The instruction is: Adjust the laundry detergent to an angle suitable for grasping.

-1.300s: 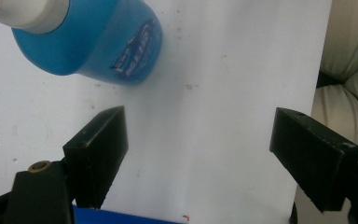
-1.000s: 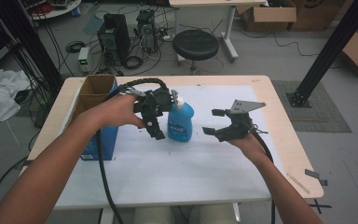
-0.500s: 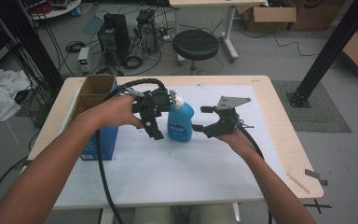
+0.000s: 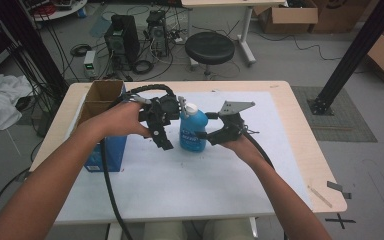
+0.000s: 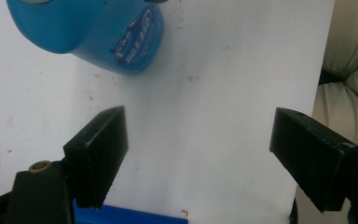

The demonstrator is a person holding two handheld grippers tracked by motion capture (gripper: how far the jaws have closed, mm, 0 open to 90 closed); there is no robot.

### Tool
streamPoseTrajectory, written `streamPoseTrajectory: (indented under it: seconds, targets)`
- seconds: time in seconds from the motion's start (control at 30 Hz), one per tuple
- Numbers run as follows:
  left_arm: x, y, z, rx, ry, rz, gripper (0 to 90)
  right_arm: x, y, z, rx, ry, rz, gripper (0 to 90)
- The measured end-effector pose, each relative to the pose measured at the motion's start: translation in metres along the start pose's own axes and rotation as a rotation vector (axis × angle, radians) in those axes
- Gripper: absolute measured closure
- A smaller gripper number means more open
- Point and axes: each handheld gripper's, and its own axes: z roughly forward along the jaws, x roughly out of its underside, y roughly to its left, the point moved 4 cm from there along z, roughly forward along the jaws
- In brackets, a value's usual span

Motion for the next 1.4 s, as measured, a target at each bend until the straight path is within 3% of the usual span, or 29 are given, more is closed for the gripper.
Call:
streamPoseTrajectory:
  seconds: [0.27,0.47,0.83,1.4]
  targets:
    - [0.002,0.0,-0.001,-0.003,0.001,0.001,20.0,0.0,0.002,0.013,-0.007,0.015,0.001,14.8]
    - [0.001,0.0,0.0,-0.001,-0.001,0.002,20.0,0.001,-0.001,0.022,0.009,0.001,0.031,14.8]
    - [0.002,0.0,0.0,0.0,0.004,-0.003,20.1,-0.001,0.002,0.034,0.006,-0.013,0.027,15.2]
    - [0.002,0.0,0.001,0.004,0.002,0.002,20.2,-0.002,-0.001,0.032,-0.005,-0.013,0.029,23.1]
